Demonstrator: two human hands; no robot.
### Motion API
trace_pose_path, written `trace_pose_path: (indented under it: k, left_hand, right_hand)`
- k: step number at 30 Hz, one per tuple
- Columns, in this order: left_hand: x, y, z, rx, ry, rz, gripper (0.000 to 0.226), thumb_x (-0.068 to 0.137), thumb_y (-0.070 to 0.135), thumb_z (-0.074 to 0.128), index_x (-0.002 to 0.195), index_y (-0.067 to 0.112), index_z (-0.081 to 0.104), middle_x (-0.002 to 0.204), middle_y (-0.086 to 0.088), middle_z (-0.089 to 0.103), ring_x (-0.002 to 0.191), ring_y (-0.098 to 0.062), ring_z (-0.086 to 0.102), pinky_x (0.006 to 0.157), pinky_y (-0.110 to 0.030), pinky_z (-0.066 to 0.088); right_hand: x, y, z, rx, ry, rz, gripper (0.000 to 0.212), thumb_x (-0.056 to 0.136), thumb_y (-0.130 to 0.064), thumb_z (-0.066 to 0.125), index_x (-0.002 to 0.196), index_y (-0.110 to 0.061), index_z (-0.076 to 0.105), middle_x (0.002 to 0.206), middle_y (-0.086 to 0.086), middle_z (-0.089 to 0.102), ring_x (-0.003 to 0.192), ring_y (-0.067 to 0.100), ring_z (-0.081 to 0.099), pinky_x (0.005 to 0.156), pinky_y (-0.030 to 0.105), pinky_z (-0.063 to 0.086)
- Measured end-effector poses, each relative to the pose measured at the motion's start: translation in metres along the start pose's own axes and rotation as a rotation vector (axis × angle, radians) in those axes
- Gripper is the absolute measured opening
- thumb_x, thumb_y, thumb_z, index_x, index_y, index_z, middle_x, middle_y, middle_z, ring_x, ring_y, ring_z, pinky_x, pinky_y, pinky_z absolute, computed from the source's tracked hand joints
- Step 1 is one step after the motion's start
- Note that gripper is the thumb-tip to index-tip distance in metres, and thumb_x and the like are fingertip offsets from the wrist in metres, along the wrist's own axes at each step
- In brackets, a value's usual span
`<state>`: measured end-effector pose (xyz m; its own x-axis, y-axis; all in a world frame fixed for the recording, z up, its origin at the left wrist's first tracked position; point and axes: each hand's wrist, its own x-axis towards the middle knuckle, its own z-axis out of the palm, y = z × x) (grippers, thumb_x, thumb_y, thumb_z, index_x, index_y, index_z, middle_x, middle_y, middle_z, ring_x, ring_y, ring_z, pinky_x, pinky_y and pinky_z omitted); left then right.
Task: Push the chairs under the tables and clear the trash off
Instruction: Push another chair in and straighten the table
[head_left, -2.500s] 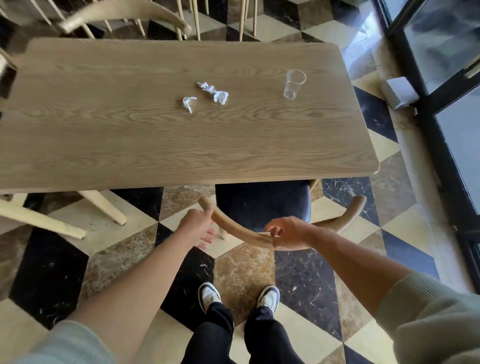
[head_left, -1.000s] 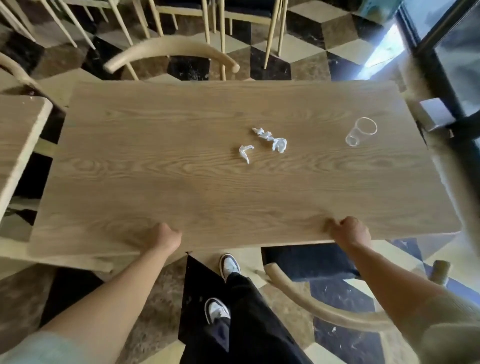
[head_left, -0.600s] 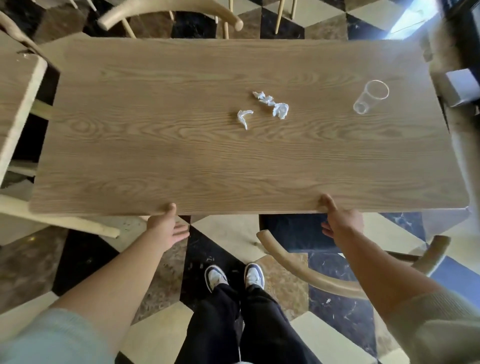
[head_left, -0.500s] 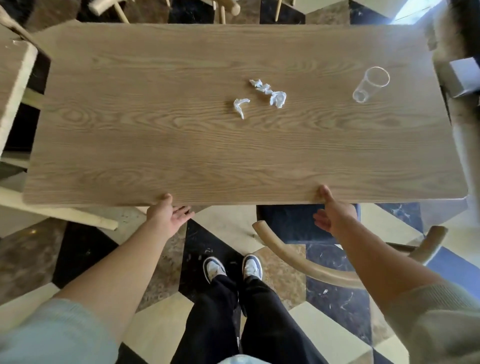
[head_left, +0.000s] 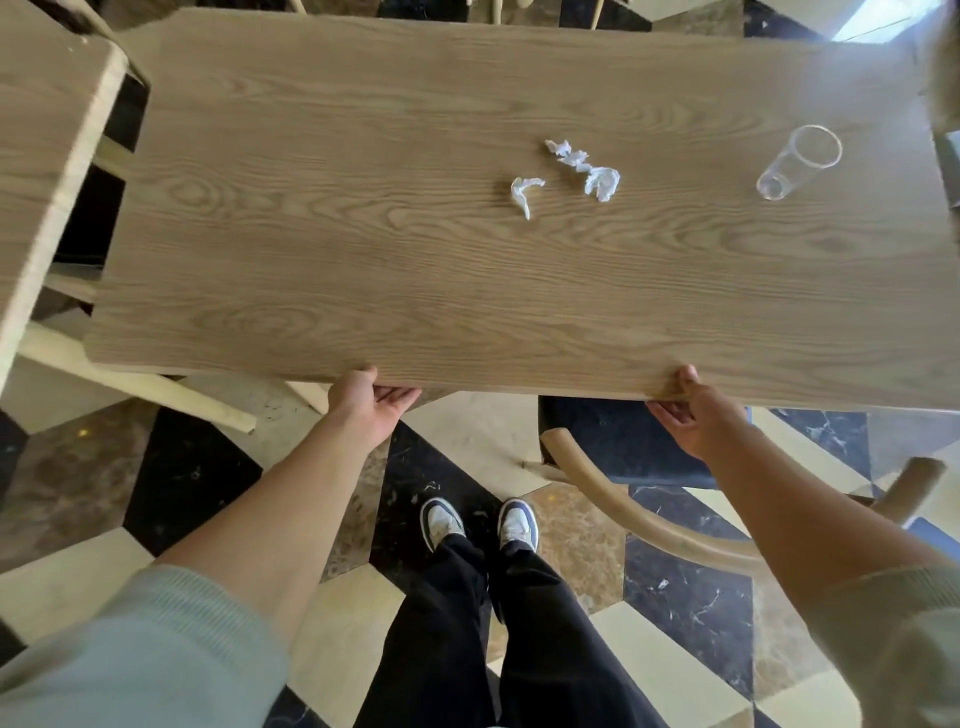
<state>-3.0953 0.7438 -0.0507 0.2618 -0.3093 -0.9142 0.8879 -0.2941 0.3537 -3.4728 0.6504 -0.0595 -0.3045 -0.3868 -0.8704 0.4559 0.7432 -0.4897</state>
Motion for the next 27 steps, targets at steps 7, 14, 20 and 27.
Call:
trace_pose_path:
  k: [7, 14, 20, 27]
  left_hand:
    - [0.003, 0.018, -0.017, 0.006, -0.015, 0.002, 0.048, 0.102, 0.038, 0.058, 0.128, -0.002, 0.048, 0.12, -0.026, 0.061, 0.105, -0.039, 0.063, 0.105, -0.058, 0.05]
    - [0.008, 0.029, -0.053, 0.055, 0.046, 0.007, 0.061, 0.097, 0.044, 0.064, 0.136, 0.001, 0.048, 0.126, -0.025, 0.063, 0.113, -0.039, 0.065, 0.101, -0.059, 0.053]
    - [0.004, 0.042, -0.078, 0.14, 0.128, 0.017, 0.064, 0.094, 0.048, 0.066, 0.136, 0.005, 0.046, 0.125, -0.023, 0.061, 0.112, -0.036, 0.063, 0.102, -0.055, 0.053]
    - [-0.001, 0.054, -0.093, 0.193, 0.174, 0.007, 0.065, 0.094, 0.045, 0.067, 0.142, 0.01, 0.041, 0.127, -0.02, 0.056, 0.112, -0.034, 0.057, 0.109, -0.054, 0.048]
  right_hand:
    - [-0.018, 0.027, 0.001, 0.011, -0.01, 0.03, 0.04, 0.093, -0.02, 0.072, 0.127, -0.006, 0.057, 0.108, 0.015, 0.071, 0.09, 0.028, 0.071, 0.048, 0.039, 0.06]
    - [-0.039, 0.059, 0.002, -0.009, -0.026, 0.067, 0.022, 0.096, -0.019, 0.067, 0.11, -0.005, 0.058, 0.111, 0.016, 0.069, 0.091, 0.027, 0.069, 0.048, 0.038, 0.061]
    - [-0.059, 0.088, 0.007, -0.009, -0.009, 0.06, 0.036, 0.094, -0.018, 0.07, 0.122, -0.002, 0.054, 0.113, 0.021, 0.068, 0.095, 0.032, 0.07, 0.056, 0.042, 0.063]
    - [-0.082, 0.114, 0.005, -0.016, -0.003, 0.101, 0.021, 0.094, -0.015, 0.07, 0.099, -0.001, 0.054, 0.101, 0.02, 0.067, 0.086, 0.031, 0.068, 0.062, 0.044, 0.063]
